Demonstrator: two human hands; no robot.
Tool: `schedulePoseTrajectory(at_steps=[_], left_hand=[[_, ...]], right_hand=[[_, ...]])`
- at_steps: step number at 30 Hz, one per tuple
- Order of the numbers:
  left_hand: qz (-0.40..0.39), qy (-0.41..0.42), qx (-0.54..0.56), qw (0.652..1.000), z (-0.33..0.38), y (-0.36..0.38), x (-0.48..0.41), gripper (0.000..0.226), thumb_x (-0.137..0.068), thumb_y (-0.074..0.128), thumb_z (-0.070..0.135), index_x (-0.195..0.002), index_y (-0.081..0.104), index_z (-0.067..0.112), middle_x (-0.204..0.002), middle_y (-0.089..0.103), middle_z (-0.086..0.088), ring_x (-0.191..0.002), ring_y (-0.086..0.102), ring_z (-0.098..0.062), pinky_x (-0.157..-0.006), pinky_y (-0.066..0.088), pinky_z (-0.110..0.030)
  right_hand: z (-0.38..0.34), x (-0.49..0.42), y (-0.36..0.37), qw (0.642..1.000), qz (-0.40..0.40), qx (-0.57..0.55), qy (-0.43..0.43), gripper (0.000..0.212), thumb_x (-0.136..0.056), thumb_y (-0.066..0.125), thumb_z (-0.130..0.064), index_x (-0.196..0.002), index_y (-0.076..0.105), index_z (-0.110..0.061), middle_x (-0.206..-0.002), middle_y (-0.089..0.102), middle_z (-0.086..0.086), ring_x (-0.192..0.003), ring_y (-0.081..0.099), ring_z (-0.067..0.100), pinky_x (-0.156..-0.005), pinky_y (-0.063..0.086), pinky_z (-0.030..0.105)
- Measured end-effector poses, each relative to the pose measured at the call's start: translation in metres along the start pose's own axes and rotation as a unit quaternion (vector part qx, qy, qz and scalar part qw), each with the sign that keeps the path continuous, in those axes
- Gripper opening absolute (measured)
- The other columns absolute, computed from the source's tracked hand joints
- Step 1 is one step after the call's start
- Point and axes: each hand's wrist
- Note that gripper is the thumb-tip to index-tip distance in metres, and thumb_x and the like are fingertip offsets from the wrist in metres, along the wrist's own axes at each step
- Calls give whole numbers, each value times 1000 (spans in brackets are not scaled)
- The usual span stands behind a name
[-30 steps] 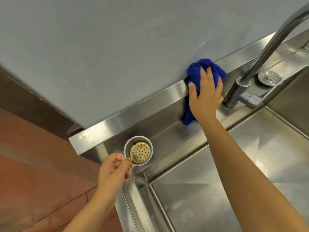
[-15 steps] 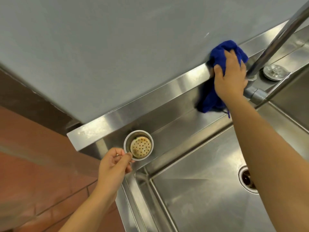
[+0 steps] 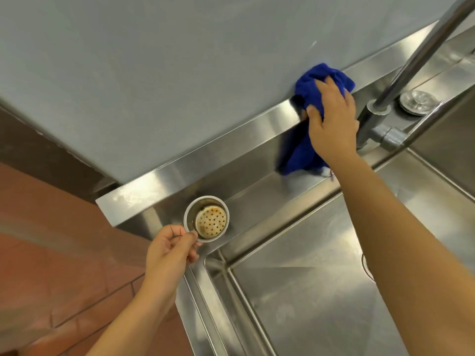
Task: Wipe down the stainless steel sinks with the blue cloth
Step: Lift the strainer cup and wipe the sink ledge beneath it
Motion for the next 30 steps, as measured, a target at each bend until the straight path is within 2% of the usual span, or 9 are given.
schedulePoseTrajectory(at_steps=[2,4,10,12,15,19,22,25,30], left_hand=[[5,0,5,1000,0,-5,0,20,-90,58,-2,-73,54,9,-51,56,0,-47,48,-9,-59,44,-29],[9,5,8,1000,-1,-13,1,19,-90,57,-2,-74,54,8,-53,57,-1,-47,49,-9,-59,44,-29],[23,11,19,999,-5,-35,9,18,-90,56,-2,-75,54,6,-51,55,0,-46,48,-8,-58,43,-29],[23,11,22,999,-5,-40,11,18,-91,56,-1,-75,54,6,-51,54,0,-46,48,-9,-56,43,-27],[17,16,28,999,-2,-48,14,16,-91,55,-1,-76,53,5,-50,53,0,-46,48,-9,-56,42,-29],[19,22,28,999,-1,-67,13,18,-91,56,0,-74,54,7,-52,54,-1,-46,49,-9,-65,45,-37],[29,22,35,999,-3,-81,16,21,-90,56,0,-73,53,9,-51,55,2,-48,48,-9,-67,46,-34],[40,15,42,998,-7,-93,20,20,-91,55,-2,-74,52,8,-48,54,6,-48,47,-8,-62,46,-30],[59,-4,46,997,-17,-115,21,19,-91,55,-1,-75,53,8,-48,54,4,-57,50,-15,-64,48,-30]], right_hand=[[-13,5,5,999,18,1,48,48,-98,43,-19,-144,35,-28,-156,26,-8,-146,13,30,-105,25,59],[-30,18,12,999,22,15,39,48,-97,44,-17,-144,36,-26,-155,27,-6,-145,14,30,-104,25,57],[-74,93,52,983,-39,62,-169,51,-91,52,-13,-140,45,-24,-151,38,1,-139,27,39,-93,38,53],[-85,104,59,976,-51,71,-201,51,-87,51,-12,-138,49,-22,-147,44,3,-134,34,42,-84,43,50],[-77,94,50,969,-62,80,-225,49,-90,48,-12,-138,48,-22,-147,44,2,-134,34,41,-86,43,54],[-79,89,43,990,-52,66,-115,54,-92,47,-6,-143,41,-24,-155,31,-2,-142,22,34,-101,32,54],[-99,103,53,994,-29,72,-78,59,-89,48,-5,-144,39,-25,-155,28,-2,-141,22,35,-100,32,55],[-121,138,73,984,-44,68,-160,64,-80,51,-2,-140,42,-24,-151,37,1,-137,28,38,-91,39,57],[-152,179,97,947,-80,77,-301,58,-76,39,-11,-132,44,-26,-142,50,1,-133,34,36,-77,45,45]])
Point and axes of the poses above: each hand's wrist, its own x-axis away from the middle knuckle, its own y-axis out of the palm, z = x × y
